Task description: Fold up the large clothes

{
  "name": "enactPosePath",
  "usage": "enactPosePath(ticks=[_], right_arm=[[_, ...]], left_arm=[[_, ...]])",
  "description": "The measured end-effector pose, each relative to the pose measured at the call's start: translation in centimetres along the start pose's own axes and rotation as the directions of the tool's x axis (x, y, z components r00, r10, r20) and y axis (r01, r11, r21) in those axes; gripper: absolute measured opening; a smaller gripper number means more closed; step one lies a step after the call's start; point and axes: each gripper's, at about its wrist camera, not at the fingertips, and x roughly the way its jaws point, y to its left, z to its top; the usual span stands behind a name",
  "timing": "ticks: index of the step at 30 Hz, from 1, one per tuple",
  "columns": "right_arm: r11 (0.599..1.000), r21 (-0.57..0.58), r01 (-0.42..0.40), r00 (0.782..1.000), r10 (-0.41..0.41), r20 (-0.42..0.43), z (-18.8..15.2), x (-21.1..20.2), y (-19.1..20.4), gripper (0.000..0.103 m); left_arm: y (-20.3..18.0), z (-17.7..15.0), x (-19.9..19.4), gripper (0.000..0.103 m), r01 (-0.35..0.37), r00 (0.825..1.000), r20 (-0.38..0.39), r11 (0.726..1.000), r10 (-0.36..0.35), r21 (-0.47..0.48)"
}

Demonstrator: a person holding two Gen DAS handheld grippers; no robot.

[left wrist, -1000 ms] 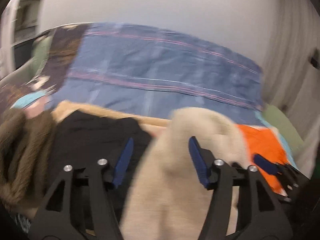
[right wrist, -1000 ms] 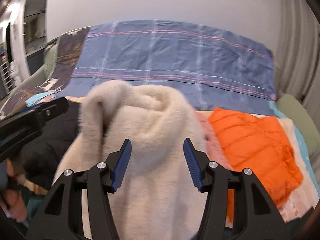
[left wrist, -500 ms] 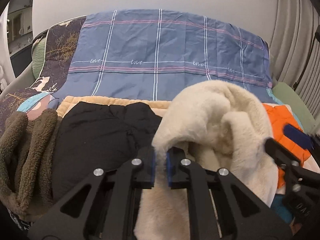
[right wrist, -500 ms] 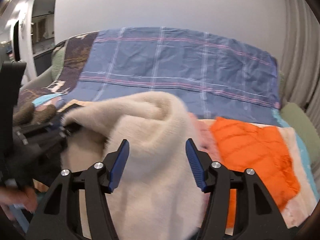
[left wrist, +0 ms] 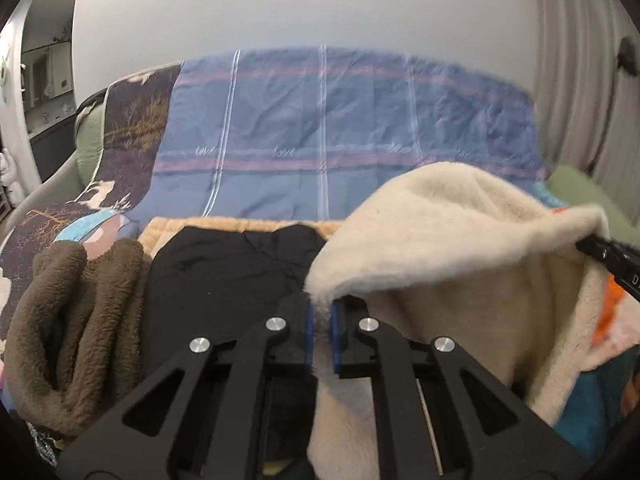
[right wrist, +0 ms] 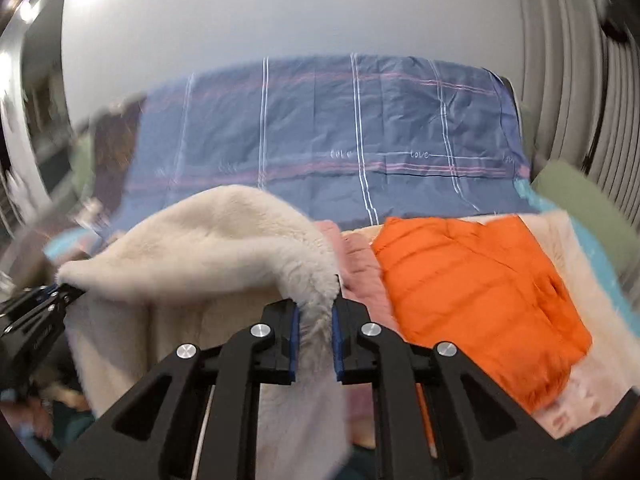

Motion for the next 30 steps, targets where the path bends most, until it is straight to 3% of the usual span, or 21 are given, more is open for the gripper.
enactPosePath(ticks=[3, 6, 10, 12, 15, 16, 19, 23, 27, 30], right_arm=[[0.997, 0.018, -0.069, 0.997, 0.069, 0.022, -4.1, -5.8, -2.1, 0.013], [0.999, -0.007, -0.053, 0.998, 0.053, 0.025, -8.9, -9.9, -2.9, 0.012], [0.997, 0.005, -0.074, 0.991, 0.075, -0.109, -16.1, -13.4, -4.7, 0.015], [0.998, 0.003, -0.069, 0.987, 0.069, -0.147, -16.9, -13.7, -5.3, 0.019], [0.998, 0.014, -0.067, 0.987, 0.068, -0.149, -15.5, -13.0, -5.1, 0.044], [0.996, 0.039, -0.085, 0.987, 0.09, -0.133, -14.6, -12.8, -4.9, 0.052], [0.987, 0.08, -0.139, 0.981, 0.148, -0.127, -11.5, -11.8, -3.9, 0.063], [0.988, 0.04, -0.152, 0.979, 0.156, -0.135, -5.9, -7.9, -1.5, 0.082], [0.995, -0.025, -0.098, 0.978, 0.092, -0.185, -2.4, -2.9, 1.3, 0.082], [0.995, -0.006, -0.103, 0.98, 0.101, -0.174, -2.3, -2.2, 2.1, 0.082]], left_arm=[[-0.8, -2.2, -5.2, 0.006, 0.071, 0.995, 0.06, 0.995, -0.076, 0.072], [-1.5, -6.9, -10.3, 0.006, 0.074, 0.993, 0.08, 0.984, -0.087, 0.162], [-0.2, -14.4, -14.6, 0.012, 0.088, 0.996, 0.007, 0.983, -0.091, 0.161], [0.6, -17.0, -15.6, 0.015, 0.081, 0.996, -0.049, 0.984, -0.074, 0.158], [2.0, -17.4, -15.9, 0.016, 0.066, 0.996, -0.07, 0.993, -0.059, 0.101], [2.6, -16.9, -16.0, 0.021, 0.073, 0.995, -0.067, 0.995, -0.069, 0.063], [3.3, -14.9, -15.8, 0.056, 0.086, 0.996, -0.041, 0.996, -0.086, -0.002], [2.7, -11.5, -12.9, 0.069, 0.082, 0.996, -0.035, 0.997, -0.082, 0.01], [1.7, -7.4, -7.1, 0.071, 0.116, 0.992, -0.054, 0.993, -0.118, -0.028], [-0.2, -5.4, -3.3, 0.072, 0.126, 0.99, -0.059, 0.992, -0.125, 0.01]])
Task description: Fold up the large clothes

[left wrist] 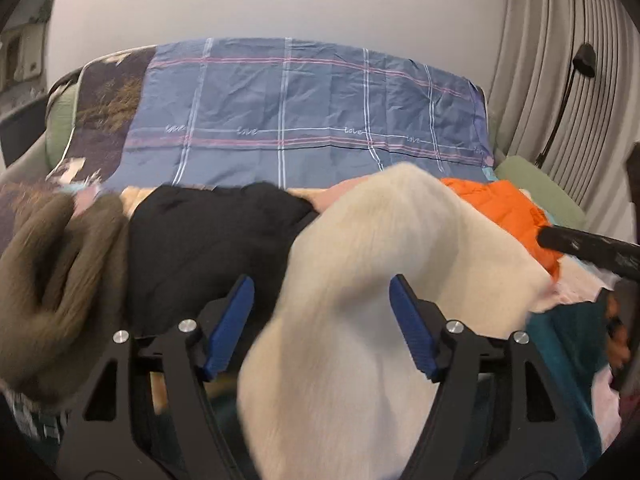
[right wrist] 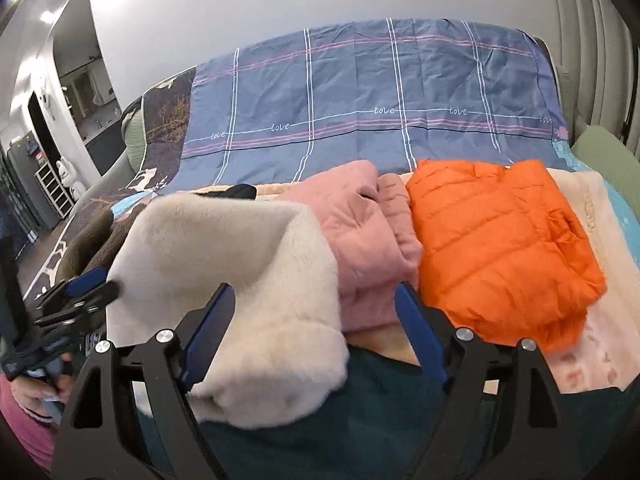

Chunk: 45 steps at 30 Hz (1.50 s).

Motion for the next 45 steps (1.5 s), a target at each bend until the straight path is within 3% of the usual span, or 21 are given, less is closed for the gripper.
enactPosePath(ticks=[1, 2, 3, 5, 8, 11, 14, 16, 18, 20, 24, 25, 28, 31, 33, 35, 37, 39, 41, 42, 45], right_arm=[[1.0, -0.005, -0.005, 1.0, 0.005, 0.014, -0.2, -0.2, 0.2, 0.082], [1.0, -0.021, 0.008, 1.0, -0.007, 0.028, -0.5, -0.5, 0.1, 0.082], [0.999, -0.031, 0.023, 0.999, -0.022, 0.037, -0.8, -0.8, 0.0, 0.082], [0.997, -0.046, 0.057, 0.997, -0.054, 0.06, -1.8, -2.4, -0.7, 0.082], [0.999, -0.023, 0.03, 0.995, -0.028, 0.092, -4.0, -6.3, -2.2, 0.082], [1.0, 0.014, -0.01, 0.992, 0.008, 0.129, -7.7, -11.6, -4.1, 0.082], [0.999, 0.052, -0.018, 0.992, 0.011, 0.126, -11.7, -15.2, -6.0, 0.082], [0.997, 0.072, -0.005, 0.995, -0.002, 0.096, -14.4, -16.8, -7.0, 0.082], [0.997, 0.073, 0.011, 0.997, -0.016, 0.073, -16.3, -17.6, -7.3, 0.082], [0.999, 0.046, -0.003, 0.999, 0.001, 0.033, -17.8, -17.7, -6.4, 0.082], [0.994, 0.029, -0.109, 0.993, 0.109, -0.031, -18.9, -16.6, -3.8, 0.082], [0.99, 0.037, -0.137, 0.989, 0.139, -0.044, -19.1, -16.3, -3.3, 0.082], [0.972, 0.07, -0.224, 0.967, 0.23, -0.107, -19.2, -15.0, -1.7, 0.086], [0.956, 0.09, -0.281, 0.94, 0.292, -0.177, -19.7, -14.1, -0.8, 0.086], [0.945, 0.122, -0.305, 0.921, 0.325, -0.216, -20.1, -13.5, -0.7, 0.087], [0.946, 0.136, -0.293, 0.92, 0.318, -0.228, -20.5, -13.3, -1.1, 0.087], [0.971, 0.09, -0.22, 0.948, 0.235, -0.216, -20.5, -13.4, -1.5, 0.087], [0.995, -0.02, -0.099, 0.978, 0.093, -0.185, -20.7, -13.7, -1.3, 0.087], [0.987, -0.158, -0.026, 0.987, 0.0, -0.158, -21.1, -13.8, -0.7, 0.087], [0.981, -0.193, -0.024, 0.987, -0.008, -0.16, -21.3, -13.8, -0.4, 0.087], [0.971, -0.169, -0.169, 0.964, 0.127, -0.235, -21.7, -13.4, -0.1, 0.087]], left_arm=[[-0.9, 0.6, 1.2, 0.065, 0.003, 1.0, -0.004, 1.0, -0.003, 0.031], [-1.5, 1.0, 2.0, 0.029, 0.01, 1.0, -0.015, 0.998, -0.01, 0.055], [-2.7, 1.4, 3.0, 0.01, 0.026, 0.998, -0.053, 0.995, -0.021, 0.098], [-3.9, 1.8, 2.3, 0.01, 0.048, 0.998, -0.034, 0.992, -0.045, 0.115], [-6.7, 0.8, -3.6, 0.01, 0.164, 0.982, 0.068, 0.969, -0.179, 0.183], [-9.9, -3.7, -11.6, 0.01, 0.226, 0.947, 0.138, 0.907, -0.29, 0.356], [-12.6, -12.0, -17.8, 0.012, 0.263, 0.934, 0.07, 0.804, -0.351, 0.533], [-13.4, -16.2, -19.1, 0.014, 0.282, 0.943, -0.016, 0.767, -0.334, 0.576], [-13.8, -20.3, -19.8, 0.016, 0.283, 0.953, -0.088, 0.75, -0.289, 0.598], [-13.8, -22.3, -20.2, 0.018, 0.252, 0.965, -0.104, 0.755, -0.239, 0.605], [-11.5, -21.7, -20.6, 0.021, 0.224, 0.975, -0.102, 0.847, -0.199, 0.482], [-11.2, -21.6, -21.1, 0.027, 0.209, 0.978, -0.087, 0.861, -0.191, 0.464], [-9.8, -20.9, -22.2, 0.058, 0.187, 0.982, -0.056, 0.898, -0.18, 0.399], [-8.8, -20.5, -21.8, 0.058, 0.158, 0.986, -0.106, 0.927, -0.129, 0.34], [-7.4, -20.9, -21.4, 0.057, 0.193, 0.974, -0.163, 0.947, -0.155, 0.255], [-5.9, -21.3, -20.9, 0.057, 0.232, 0.96, -0.198, 0.96, -0.2, 0.155], [-4.6, -21.5, -20.0, 0.056, 0.237, 0.951, -0.22, 0.968, -0.215, 0.077], [-4.3, -21.9, -19.7, 0.054, 0.181, 0.966, -0.205, 0.978, -0.156, 0.106], [-4.6, -22.3, -19.5, 0.053, 0.118, 0.979, -0.185, 0.975, -0.083, 0.19], [-4.9, -22.6, -19.2, 0.053, 0.112, 0.979, -0.193, 0.968, -0.068, 0.226], [-5.4, -22.8, -18.2, 0.053, 0.181, 0.957, -0.263, 0.962, -0.124, 0.204]])
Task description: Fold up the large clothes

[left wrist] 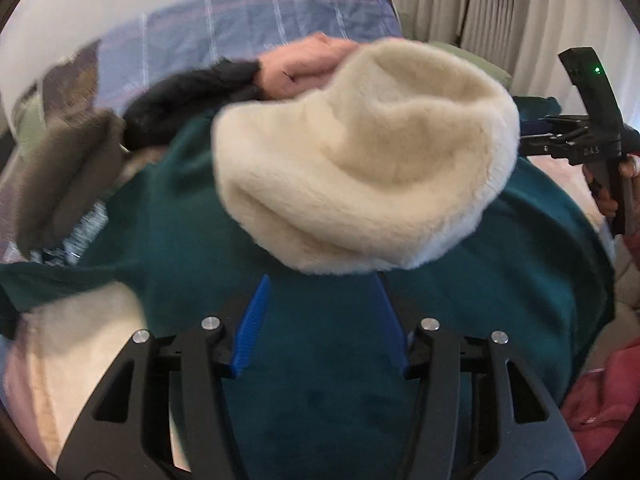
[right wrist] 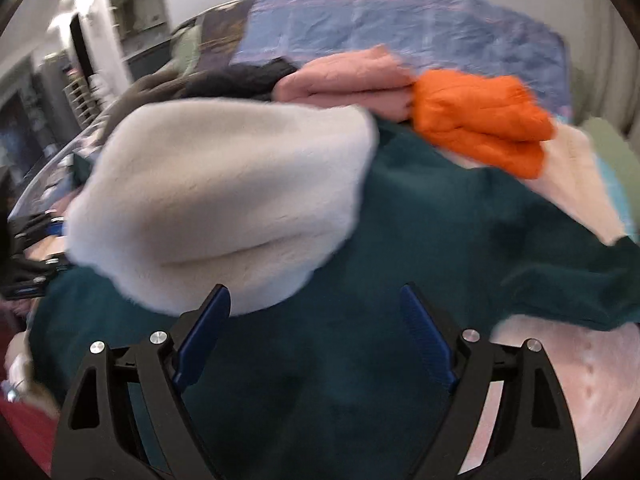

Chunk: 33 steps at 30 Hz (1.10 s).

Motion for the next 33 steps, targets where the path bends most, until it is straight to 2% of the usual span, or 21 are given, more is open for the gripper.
enactPosePath(ticks=[1, 2, 3, 4, 5, 6, 7, 8, 10, 13, 15, 17, 19, 22, 24, 25, 26, 27, 30, 33], right_arm=[[0.998, 0.004, -0.061, 0.998, 0.061, -0.015, -0.1, 0.2, 0.4, 0.087], [0.996, -0.018, -0.084, 0.996, 0.083, -0.026, -0.2, 0.5, 1.1, 0.087], [0.995, -0.051, -0.087, 0.996, 0.085, -0.04, -0.2, 0.7, 1.9, 0.087], [0.993, -0.093, -0.078, 0.996, 0.072, -0.058, -0.5, 1.1, 2.8, 0.086], [0.991, -0.112, -0.075, 0.995, 0.067, -0.072, -0.7, 1.5, 3.4, 0.081], [0.99, -0.115, -0.085, 0.993, 0.075, -0.092, -0.9, 2.0, 3.6, 0.077], [0.99, -0.101, -0.103, 0.988, 0.09, -0.123, -1.2, 2.8, 3.8, 0.066], [0.99, -0.08, -0.112, 0.985, 0.1, -0.141, -1.2, 3.4, 3.8, 0.056], [0.993, -0.028, -0.118, 0.982, 0.113, -0.152, -1.2, 4.3, 3.2, 0.046], [0.988, 0.03, -0.152, 0.977, 0.155, -0.148, -1.0, 4.4, 2.3, 0.045], [0.985, 0.047, -0.169, 0.975, 0.174, -0.14, -1.1, 4.0, 1.9, 0.045], [0.982, 0.052, -0.18, 0.973, 0.186, -0.138, -1.0, 3.9, 1.6, 0.045], [0.978, 0.062, -0.2, 0.968, 0.207, -0.14, -1.1, 3.9, 1.7, 0.045], [0.97, 0.075, -0.229, 0.96, 0.238, -0.149, -0.9, 4.7, 2.1, 0.045], [0.968, 0.083, -0.238, 0.956, 0.249, -0.155, -0.8, 5.3, 2.1, 0.045], [0.968, 0.089, -0.236, 0.958, 0.247, -0.148, -0.9, 5.3, 2.2, 0.045], [0.968, 0.098, -0.231, 0.961, 0.243, -0.134, -0.6, 5.4, 1.9, 0.045], [0.966, 0.112, -0.231, 0.963, 0.244, -0.116, -0.3, 5.6, 1.6, 0.045], [0.954, 0.181, -0.239, 0.967, 0.251, -0.043, 2.2, 6.8, 0.0, 0.04], [0.954, 0.231, -0.193, 0.979, 0.17, 0.116, 6.3, 7.7, -2.4, 0.027]], left_arm=[[-0.2, 0.1, 0.3, 0.051, 0.033, 0.999, -0.011, 0.999, -0.033, -0.008], [-0.4, 0.2, 0.6, 0.045, 0.067, 0.998, -0.021, 0.998, -0.067, -0.009], [-0.9, 0.3, 0.8, 0.041, 0.107, 0.994, -0.034, 0.994, -0.107, 0.002], [-1.4, 0.3, 1.0, 0.032, 0.131, 0.991, -0.044, 0.991, -0.13, 0.016], [-1.8, 0.3, 1.3, 0.021, 0.15, 0.987, -0.056, 0.988, -0.148, 0.031], [-2.2, 0.3, 1.6, 0.017, 0.175, 0.983, -0.07, 0.984, -0.172, 0.045], [-2.6, 0.4, 2.0, 0.013, 0.189, 0.98, -0.077, 0.981, -0.184, 0.052], [-2.9, 0.6, 2.2, 0.013, 0.189, 0.98, -0.073, 0.98, -0.185, 0.059], [-3.3, 1.3, 2.2, 0.012, 0.177, 0.983, -0.053, 0.981, -0.173, 0.076], [-3.6, 2.5, -0.3, 0.012, 0.182, 0.983, 0.021, 0.979, -0.184, 0.095], [-4.0, 3.0, -2.4, 0.022, 0.165, 0.981, 0.083, 0.978, -0.177, 0.13], [-4.9, 3.4, -3.7, 0.061, 0.124, 0.981, 0.129, 0.977, -0.147, 0.173], [-6.0, 3.9, -4.2, 0.073, 0.09, 0.975, 0.183, 0.973, -0.13, 0.21], [-7.5, 5.6, -1.7, 0.073, 0.058, 0.984, 0.147, 0.962, -0.1, 0.267], [-7.9, 7.0, 1.1, 0.043, 0.064, 0.991, 0.092, 0.954, -0.094, 0.292], [-7.9, 7.7, 2.0, 0.016, 0.071, 0.994, 0.064, 0.953, -0.094, 0.296], [-7.6, 8.5, 2.5, 0.015, 0.083, 0.993, 0.052, 0.954, -0.102, 0.288], [-7.1, 9.6, 2.2, 0.015, 0.093, 0.99, 0.077, 0.957, -0.119, 0.273], [-6.7, 13.0, 0.6, 0.014, 0.062, 0.978, 0.172, 0.957, -0.115, 0.283], [-6.7, 15.1, -1.9, 0.014, 0.036, 0.958, 0.262, 0.953, -0.119, 0.302]])
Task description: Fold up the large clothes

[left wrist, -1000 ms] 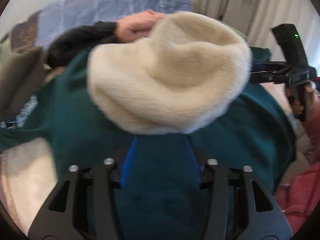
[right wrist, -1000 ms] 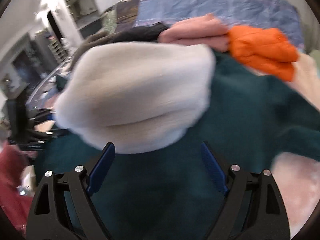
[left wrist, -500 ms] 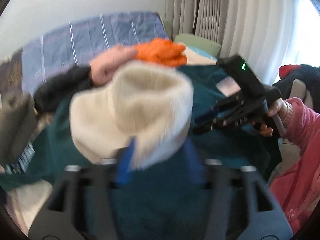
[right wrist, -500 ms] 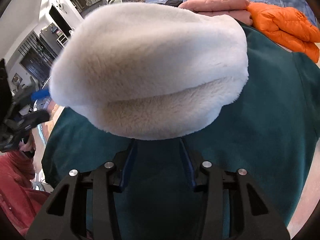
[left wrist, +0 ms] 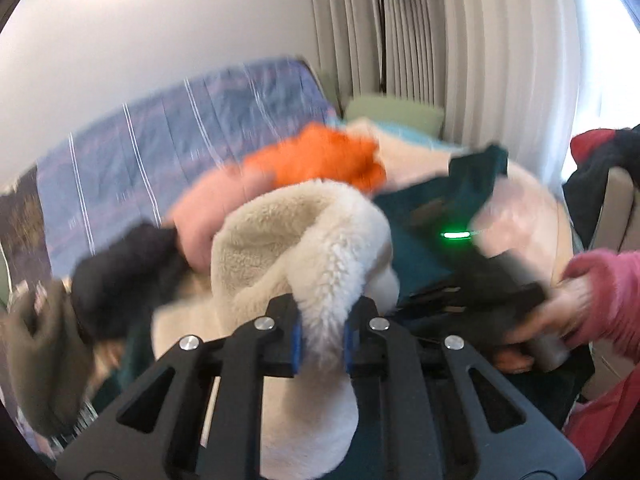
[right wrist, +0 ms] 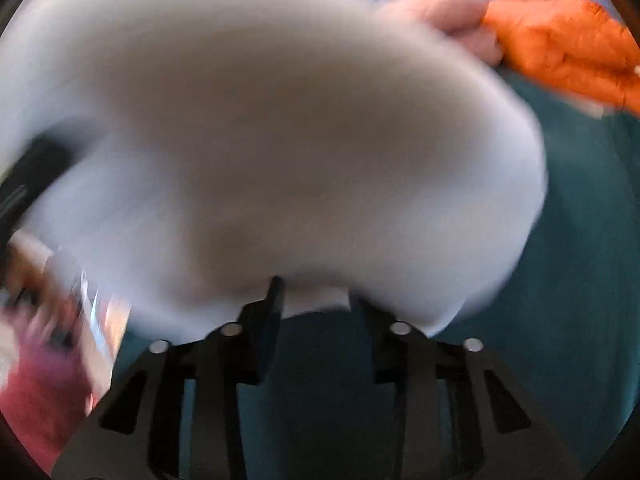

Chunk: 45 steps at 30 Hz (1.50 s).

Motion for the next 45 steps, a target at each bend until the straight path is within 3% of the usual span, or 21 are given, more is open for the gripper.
enactPosePath(ticks=[2, 3, 5, 7, 10, 14, 18, 21, 23, 24, 27, 30, 31, 32, 33, 34, 37, 40, 42, 45], right_arm=[[0.998, 0.056, -0.025, 0.986, 0.015, 0.168, 2.4, -0.6, -1.5, 0.024], [0.997, 0.07, -0.026, 0.981, 0.012, 0.194, 2.8, -0.7, -1.9, 0.024], [0.996, 0.09, -0.022, 0.991, 0.009, 0.136, 2.7, -0.3, -2.3, 0.025], [0.997, 0.068, 0.025, 1.0, -0.026, 0.006, 1.1, 0.6, -2.1, 0.026], [0.995, 0.027, 0.094, 0.986, -0.089, -0.143, -2.0, -0.2, -3.8, 0.027], [0.989, 0.046, 0.142, 0.979, -0.133, -0.155, -3.7, -3.9, -5.5, 0.029], [0.989, 0.04, 0.145, 0.986, -0.141, -0.089, -4.3, -8.3, -4.8, 0.035], [0.994, -0.022, 0.105, 0.994, -0.106, -0.025, -3.6, -11.2, -1.5, 0.048], [0.992, -0.101, 0.073, 0.996, -0.067, 0.055, -3.1, -13.4, 1.8, 0.081], [0.988, -0.141, 0.065, 0.995, -0.054, 0.086, -2.8, -14.2, 3.9, 0.086], [0.975, -0.218, 0.035, 0.999, -0.028, 0.033, -2.4, -12.9, 7.6, 0.097], [0.967, -0.23, 0.11, 0.988, -0.132, -0.079, -1.8, -8.6, 9.9, 0.099], [0.968, -0.218, 0.124, 0.984, -0.148, -0.096, -1.7, -7.4, 10.0, 0.098], [0.972, -0.198, 0.13, 0.983, -0.153, -0.103, -1.7, -6.6, 9.9, 0.084], [0.977, -0.167, 0.131, 0.982, -0.151, -0.112, -1.3, -5.6, 9.4, 0.06], [0.981, -0.15, 0.126, 0.981, -0.145, -0.128, -1.0, -5.0, 8.8, 0.021], [0.996, -0.067, 0.058, 0.996, -0.062, -0.06, 0.5, -5.2, 6.6, 0.018], [0.995, -0.09, 0.033, 0.999, -0.032, 0.012, 0.7, -6.8, 6.7, 0.018], [0.995, -0.096, 0.008, 1.0, -0.009, -0.01, 0.1, -6.5, 6.9, 0.018], [0.991, -0.134, -0.002, 0.997, -0.009, -0.08, -2.4, -5.1, 7.3, 0.018]], left_arm=[[-0.2, 0.8, -0.8, 0.014, -0.02, 0.999, 0.035, 1.0, 0.019, 0.021], [-0.2, 0.7, -1.0, 0.014, -0.017, 0.999, 0.044, 1.0, 0.016, 0.02], [-0.2, -0.1, -1.0, 0.014, -0.004, 0.999, 0.034, 1.0, 0.003, 0.017], [-0.7, -1.8, -0.6, 0.014, 0.014, 1.0, 0.005, 1.0, -0.014, 0.028], [-1.5, -4.5, 0.1, 0.017, 0.06, 0.997, -0.039, 0.998, -0.059, 0.018], [-2.3, -6.7, -0.7, 0.031, 0.058, 0.998, -0.037, 0.998, -0.058, 0.014], [-2.3, -8.4, -4.1, 0.031, 0.069, 0.997, -0.016, 0.997, -0.07, -0.029], [-2.7, -10.1, -5.3, 0.025, 0.076, 0.995, -0.062, 0.996, -0.078, -0.039], [-2.9, -11.3, -5.1, 0.02, 0.096, 0.988, -0.117, 0.993, -0.105, -0.074], [-2.9, -12.1, -4.2, 0.019, 0.104, 0.979, -0.163, 0.989, -0.12, -0.104], [-3.1, -13.7, -0.7, 0.014, 0.106, 0.948, -0.282, 0.983, -0.145, -0.148], [-3.2, -14.4, 2.6, 0.012, 0.114, 0.925, -0.344, 0.981, -0.163, -0.159], [-3.2, -14.3, 3.3, 0.012, 0.115, 0.924, -0.345, 0.981, -0.164, -0.158], [-3.1, -14.1, 3.8, 0.012, 0.118, 0.926, -0.339, 0.981, -0.165, -0.156], [-2.9, -13.9, 4.4, 0.012, 0.114, 0.929, -0.333, 0.982, -0.16, -0.151], [-2.5, -13.7, 4.8, 0.012, 0.104, 0.934, -0.327, 0.984, -0.147, -0.146], [-0.1, -12.6, 5.8, 0.008, 0.026, 0.949, -0.307, 0.99, -0.067, -0.137], [4.3, -11.2, 6.1, 0.004, -0.148, 0.963, -0.248, 0.978, 0.109, -0.144], [7.2, -10.6, 6.1, 0.002, -0.259, 0.953, -0.197, 0.956, 0.23, -0.138], [8.5, -11.7, 5.9, 0.002, -0.306, 0.936, -0.232, 0.938, 0.264, -0.166]])
